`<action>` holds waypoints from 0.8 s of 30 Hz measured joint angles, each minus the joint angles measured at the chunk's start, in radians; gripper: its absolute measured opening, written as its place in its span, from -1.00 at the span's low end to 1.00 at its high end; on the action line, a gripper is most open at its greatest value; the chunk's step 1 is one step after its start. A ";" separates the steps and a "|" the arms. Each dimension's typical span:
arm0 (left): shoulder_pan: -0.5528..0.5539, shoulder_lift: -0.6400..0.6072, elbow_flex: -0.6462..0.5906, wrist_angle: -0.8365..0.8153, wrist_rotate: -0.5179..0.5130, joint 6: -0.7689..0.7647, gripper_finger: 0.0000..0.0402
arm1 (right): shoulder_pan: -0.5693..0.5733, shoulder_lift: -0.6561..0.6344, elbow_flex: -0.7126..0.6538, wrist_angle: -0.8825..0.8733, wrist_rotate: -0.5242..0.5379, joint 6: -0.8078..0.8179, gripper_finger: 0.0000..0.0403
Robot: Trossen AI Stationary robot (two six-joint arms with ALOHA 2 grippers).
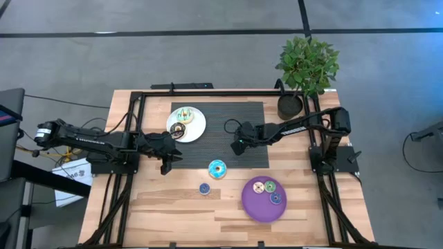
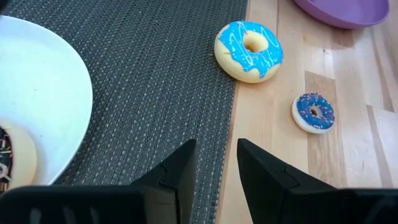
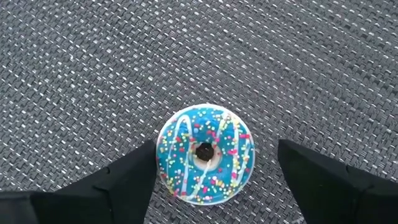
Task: Pick & Place donuts
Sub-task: Put the small light blue donut on the purple plate
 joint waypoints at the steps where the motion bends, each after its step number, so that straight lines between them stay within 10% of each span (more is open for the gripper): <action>1: 0.000 0.000 0.000 0.000 0.000 0.000 -0.47 | 0.002 -0.003 -0.001 0.001 0.004 0.000 0.58; 24: 0.000 0.000 0.000 0.000 0.000 -0.007 -0.47 | 0.006 -0.003 -0.003 0.006 0.019 -0.007 0.17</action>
